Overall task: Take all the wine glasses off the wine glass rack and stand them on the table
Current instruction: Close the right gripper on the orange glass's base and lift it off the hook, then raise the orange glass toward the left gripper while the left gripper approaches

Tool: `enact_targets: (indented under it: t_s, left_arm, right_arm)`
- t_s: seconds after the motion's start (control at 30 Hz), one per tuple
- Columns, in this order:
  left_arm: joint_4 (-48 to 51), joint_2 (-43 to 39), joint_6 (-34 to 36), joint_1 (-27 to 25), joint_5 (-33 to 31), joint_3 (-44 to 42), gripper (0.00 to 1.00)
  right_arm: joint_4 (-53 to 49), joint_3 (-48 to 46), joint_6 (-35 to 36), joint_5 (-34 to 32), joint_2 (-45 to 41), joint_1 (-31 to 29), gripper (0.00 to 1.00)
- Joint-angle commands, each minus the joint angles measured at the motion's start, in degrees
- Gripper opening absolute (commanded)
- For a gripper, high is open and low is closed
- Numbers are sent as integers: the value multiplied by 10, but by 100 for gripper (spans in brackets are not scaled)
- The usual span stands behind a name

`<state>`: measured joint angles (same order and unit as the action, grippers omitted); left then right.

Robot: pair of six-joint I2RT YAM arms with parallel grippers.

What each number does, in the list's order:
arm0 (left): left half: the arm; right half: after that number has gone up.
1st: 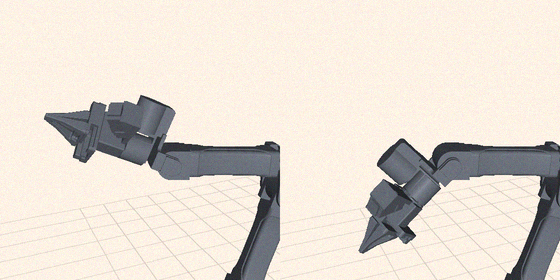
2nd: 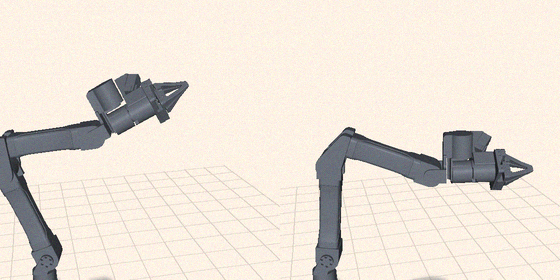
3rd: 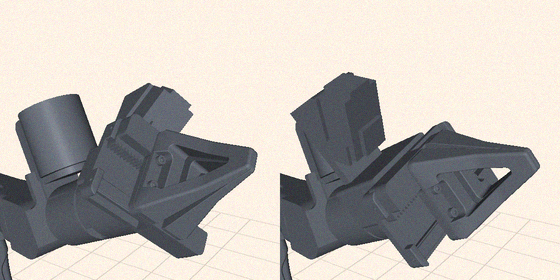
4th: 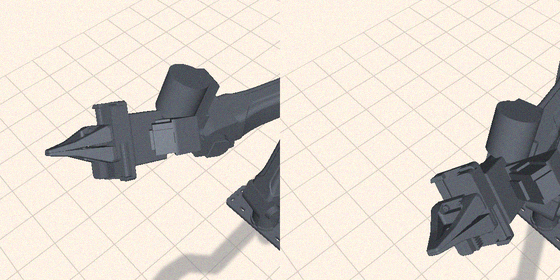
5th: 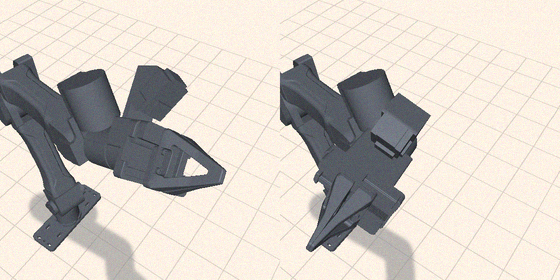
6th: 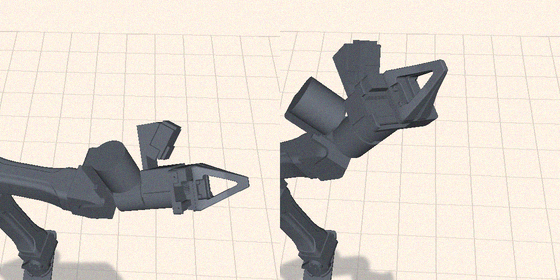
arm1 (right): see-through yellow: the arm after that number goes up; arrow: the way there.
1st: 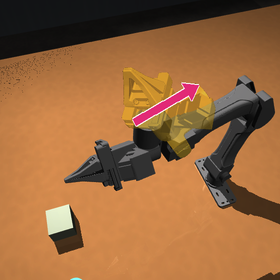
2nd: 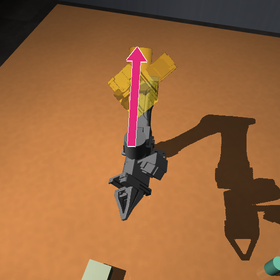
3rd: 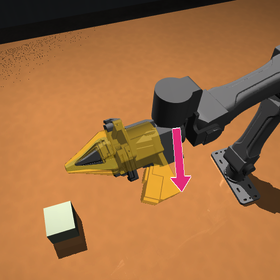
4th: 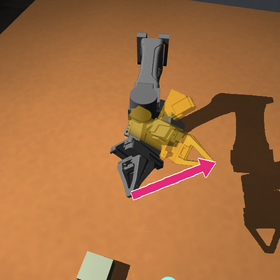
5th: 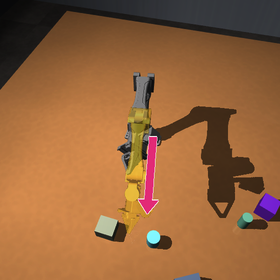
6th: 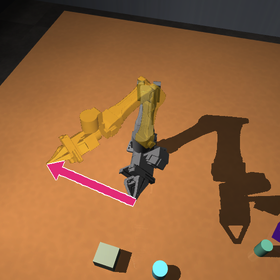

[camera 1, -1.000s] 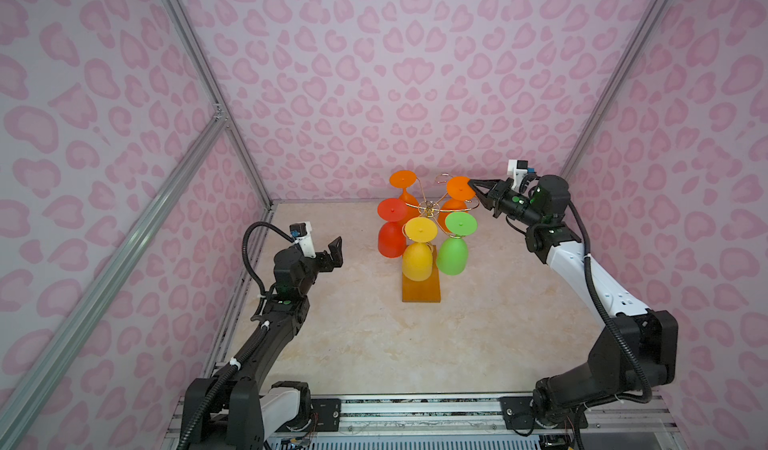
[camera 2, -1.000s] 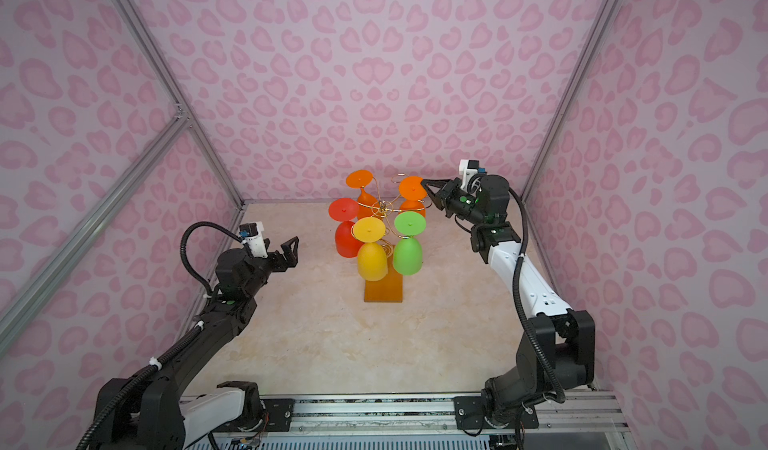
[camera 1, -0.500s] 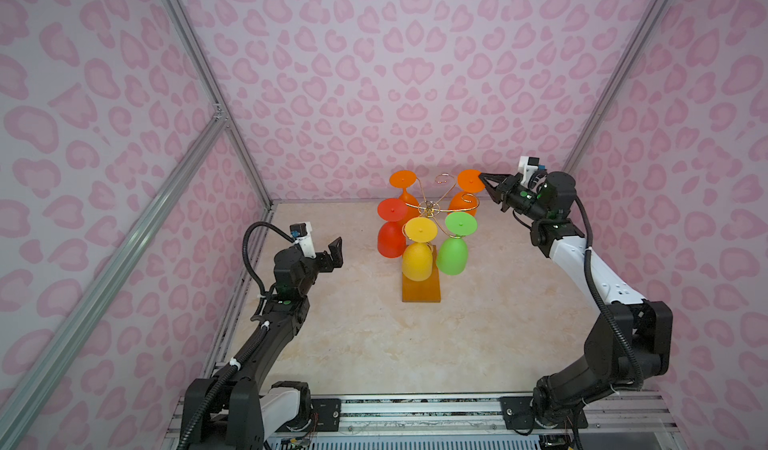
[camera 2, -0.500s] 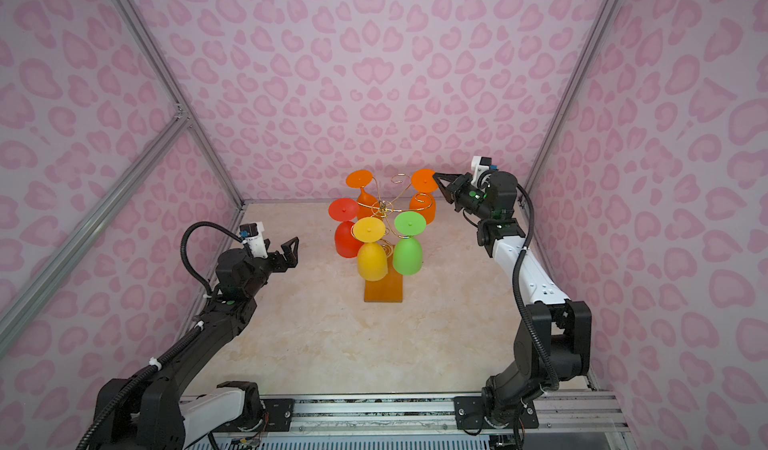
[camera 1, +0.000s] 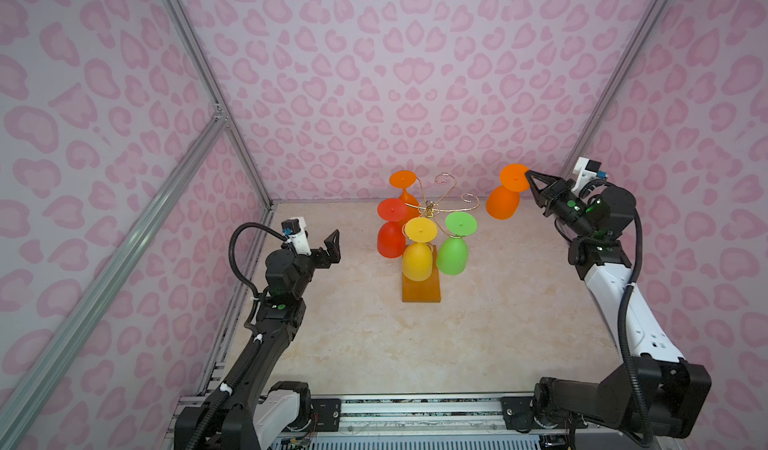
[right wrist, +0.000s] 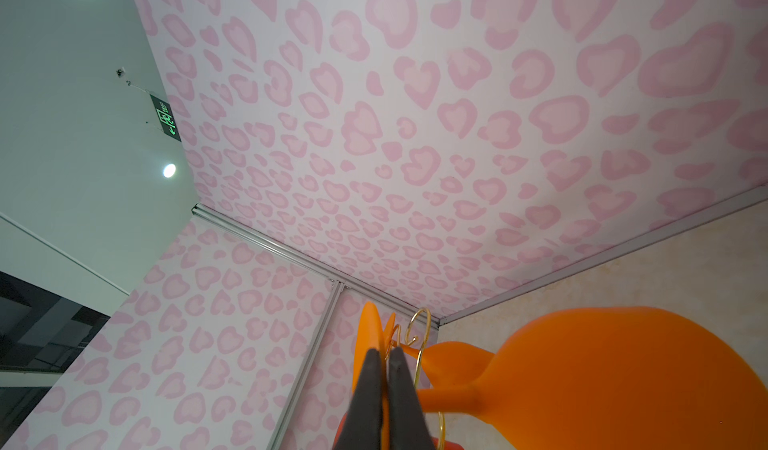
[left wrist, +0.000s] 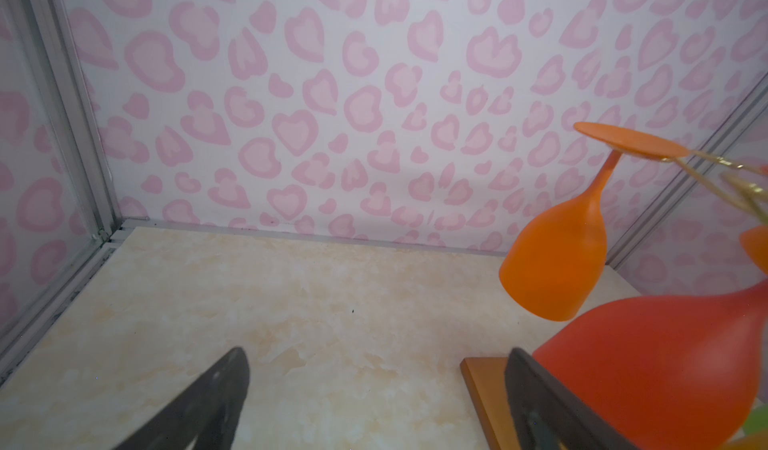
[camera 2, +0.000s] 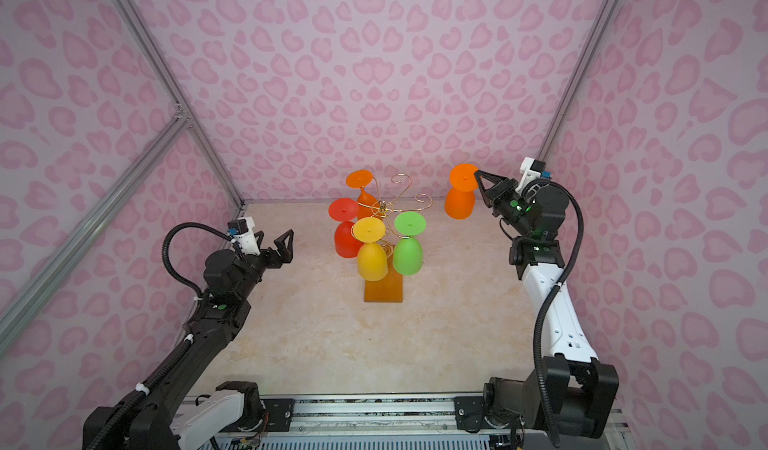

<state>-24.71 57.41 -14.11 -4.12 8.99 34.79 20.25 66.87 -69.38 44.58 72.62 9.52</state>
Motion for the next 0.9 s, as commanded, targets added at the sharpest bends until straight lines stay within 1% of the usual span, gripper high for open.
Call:
enact_targets:
  t_s: [0.0,0.1,0.17,0.23,0.3,0.4,0.5,0.6,0.7,0.87]
  left_arm:
    - [0,-37,-22,1,3,15,98]
    - [0,-62,-40,1,29,31,99]
    - [-4,-69,-53,1,60,48,100]
    - [-14,-68,-64,1,103,67,100]
    - [-29,-61,-80,1,143,87,100]
    - [-81,-46,-107,0,195,103,99]
    - [-134,-20,-134,-2,252,123,99]
    - [-190,11,-164,-5,313,148,99]
    - [-228,41,-182,-8,360,176,99]
    - [-261,88,-204,-13,408,222,99]
  right_arm:
    - [20,1,14,2,-37,18,0]
    - [63,4,12,4,-67,27,0]
    - [107,8,-9,5,-79,27,0]
    - [190,5,-60,8,-80,27,0]
    - [295,5,-131,11,-69,25,0]
    - [441,9,-237,-2,-38,13,0]
    - [564,24,-325,-21,8,-23,0]
    - [647,48,-385,-36,58,-80,0]
    - [691,72,-418,-39,95,-127,0]
    - [692,88,-403,-22,117,-192,0]
